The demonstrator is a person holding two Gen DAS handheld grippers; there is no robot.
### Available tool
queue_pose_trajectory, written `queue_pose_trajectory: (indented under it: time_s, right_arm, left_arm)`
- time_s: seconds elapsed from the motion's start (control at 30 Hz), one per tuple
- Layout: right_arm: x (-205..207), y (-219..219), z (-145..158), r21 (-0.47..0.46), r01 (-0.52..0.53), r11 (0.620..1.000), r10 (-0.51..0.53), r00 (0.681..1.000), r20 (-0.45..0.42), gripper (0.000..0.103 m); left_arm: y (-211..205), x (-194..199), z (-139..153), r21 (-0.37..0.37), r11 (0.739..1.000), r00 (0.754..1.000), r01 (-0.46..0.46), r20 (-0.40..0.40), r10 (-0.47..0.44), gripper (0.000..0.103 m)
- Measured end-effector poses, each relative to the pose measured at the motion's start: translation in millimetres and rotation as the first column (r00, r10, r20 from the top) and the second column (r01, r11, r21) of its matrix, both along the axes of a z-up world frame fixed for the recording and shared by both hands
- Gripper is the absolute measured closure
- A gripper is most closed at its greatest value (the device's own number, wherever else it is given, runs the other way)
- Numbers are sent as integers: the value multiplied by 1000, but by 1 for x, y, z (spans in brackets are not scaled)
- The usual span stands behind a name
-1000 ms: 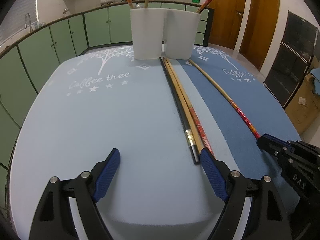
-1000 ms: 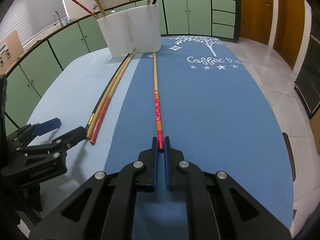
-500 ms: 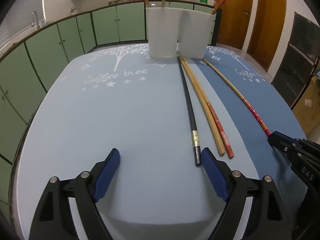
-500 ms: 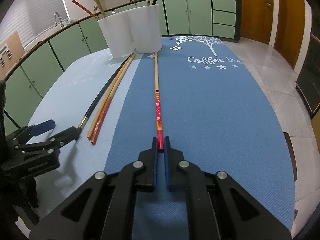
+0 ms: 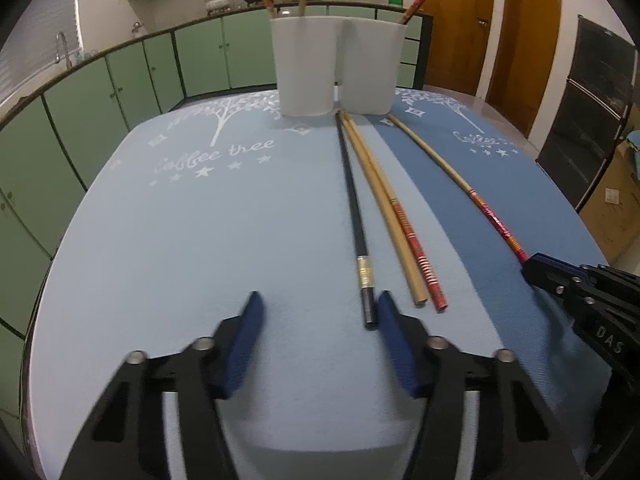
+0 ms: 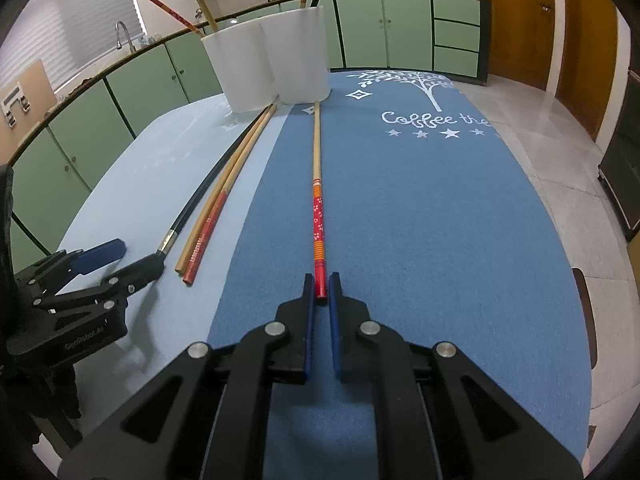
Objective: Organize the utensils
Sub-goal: 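Close the left tool on the end of a black chopstick, then lift both held chopsticks and carry them above the white holder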
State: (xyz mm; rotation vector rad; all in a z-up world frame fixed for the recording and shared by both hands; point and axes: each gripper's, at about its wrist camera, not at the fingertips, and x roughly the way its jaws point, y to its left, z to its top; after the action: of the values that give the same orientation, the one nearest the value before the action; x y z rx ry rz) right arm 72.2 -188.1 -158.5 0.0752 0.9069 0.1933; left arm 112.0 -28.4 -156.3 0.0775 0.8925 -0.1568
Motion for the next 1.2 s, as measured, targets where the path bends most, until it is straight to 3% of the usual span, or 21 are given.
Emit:
queue_pose_trajectory:
  time_s: [0.07, 0.13, 0.23, 0.3, 0.73, 1.2]
  right_arm:
    - [1, 1, -1, -3, -3, 1000, 3, 1000, 0, 96]
    - [0, 1, -1, -1, -4, 1000, 4, 1000, 1, 96]
    - [0, 0, -2, 9, -3, 1000, 3, 1000, 2, 96]
    - [0, -2, -2, 19, -2, 1000, 2, 1000, 1, 97]
    - [-6, -3, 13, 13, -11, 1000, 11, 999, 35, 98]
    - [-12, -16, 89, 33, -4, 999, -2, 983, 185, 98]
  left_arm:
    - [-5, -1, 0, 5, 1000, 1000, 8, 5, -8, 61]
    - [-8, -2, 1, -5, 1000, 1000, 17, 6, -17, 78]
    - [-12, -4, 0, -35, 999, 1000, 19, 4, -19, 93]
    - [-13, -5, 0, -49, 999, 1000, 12, 4, -12, 96]
    - [-3, -15, 23, -73, 997, 1000, -2, 29, 4, 97]
    - [11, -33, 99, -90, 996, 983, 21, 185, -4, 97]
